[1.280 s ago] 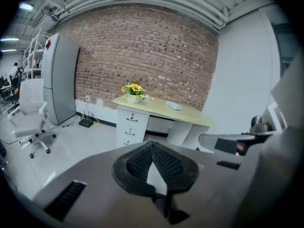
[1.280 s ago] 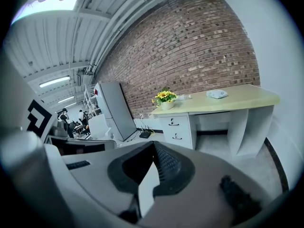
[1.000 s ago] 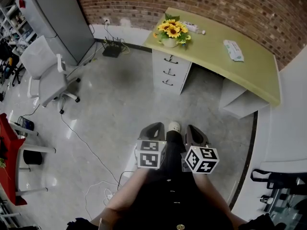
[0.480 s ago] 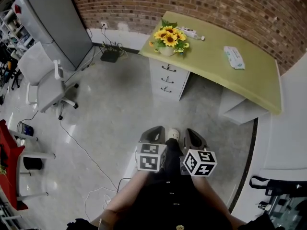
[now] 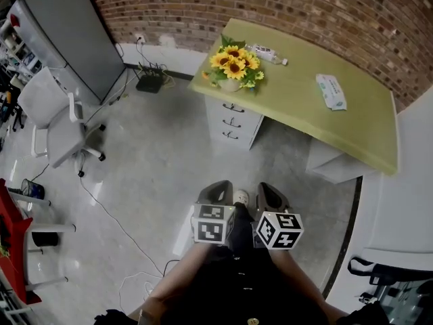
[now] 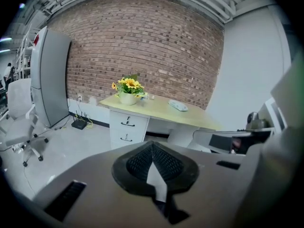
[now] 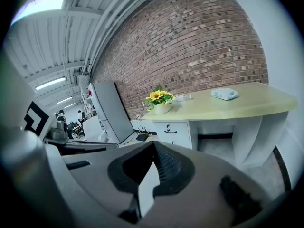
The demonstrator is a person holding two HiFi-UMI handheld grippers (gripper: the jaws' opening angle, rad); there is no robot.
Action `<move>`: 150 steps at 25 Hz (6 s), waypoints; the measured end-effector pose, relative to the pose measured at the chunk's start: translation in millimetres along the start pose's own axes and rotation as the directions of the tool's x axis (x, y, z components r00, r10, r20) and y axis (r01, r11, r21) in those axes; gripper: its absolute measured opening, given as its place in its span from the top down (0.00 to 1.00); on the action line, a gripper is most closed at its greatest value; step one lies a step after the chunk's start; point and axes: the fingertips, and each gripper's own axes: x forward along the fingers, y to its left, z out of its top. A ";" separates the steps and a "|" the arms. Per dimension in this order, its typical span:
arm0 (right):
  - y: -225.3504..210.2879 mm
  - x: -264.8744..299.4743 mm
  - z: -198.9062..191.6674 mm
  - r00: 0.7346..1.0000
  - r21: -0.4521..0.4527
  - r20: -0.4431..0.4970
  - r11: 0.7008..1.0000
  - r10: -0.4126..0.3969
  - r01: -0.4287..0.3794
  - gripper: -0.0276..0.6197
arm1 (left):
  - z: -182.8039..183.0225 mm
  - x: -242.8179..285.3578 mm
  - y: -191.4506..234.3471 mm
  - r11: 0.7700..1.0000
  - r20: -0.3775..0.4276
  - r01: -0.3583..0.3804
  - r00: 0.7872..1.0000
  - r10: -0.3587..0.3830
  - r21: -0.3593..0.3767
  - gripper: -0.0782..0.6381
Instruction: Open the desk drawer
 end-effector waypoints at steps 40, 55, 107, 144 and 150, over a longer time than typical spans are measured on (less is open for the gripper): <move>-59.4 203.8 100.3 0.986 -0.014 0.044 0.987 0.162 -0.161 0.95 | 117.1 176.0 77.6 0.987 0.130 -0.062 0.988 0.082 -0.149 0.88; -46.9 283.8 49.9 0.969 -0.063 0.189 0.986 0.162 -0.153 0.95 | 78.8 236.1 148.1 0.975 0.207 0.046 0.978 0.001 -0.218 0.88; -198.1 549.0 -298.2 0.944 0.652 0.144 0.690 0.295 -0.315 0.95 | -228.5 469.6 266.3 0.859 0.208 0.179 0.974 -0.087 -0.480 0.88; -273.9 679.6 -328.5 0.859 0.836 0.512 0.239 -0.011 -0.495 0.89 | -303.0 577.9 329.1 0.753 0.148 0.153 0.986 -0.075 -0.640 0.88; -274.4 678.4 -330.5 0.874 0.840 0.486 0.275 0.002 -0.467 0.90 | -305.4 574.3 319.7 0.763 0.129 0.157 0.987 -0.097 -0.627 0.88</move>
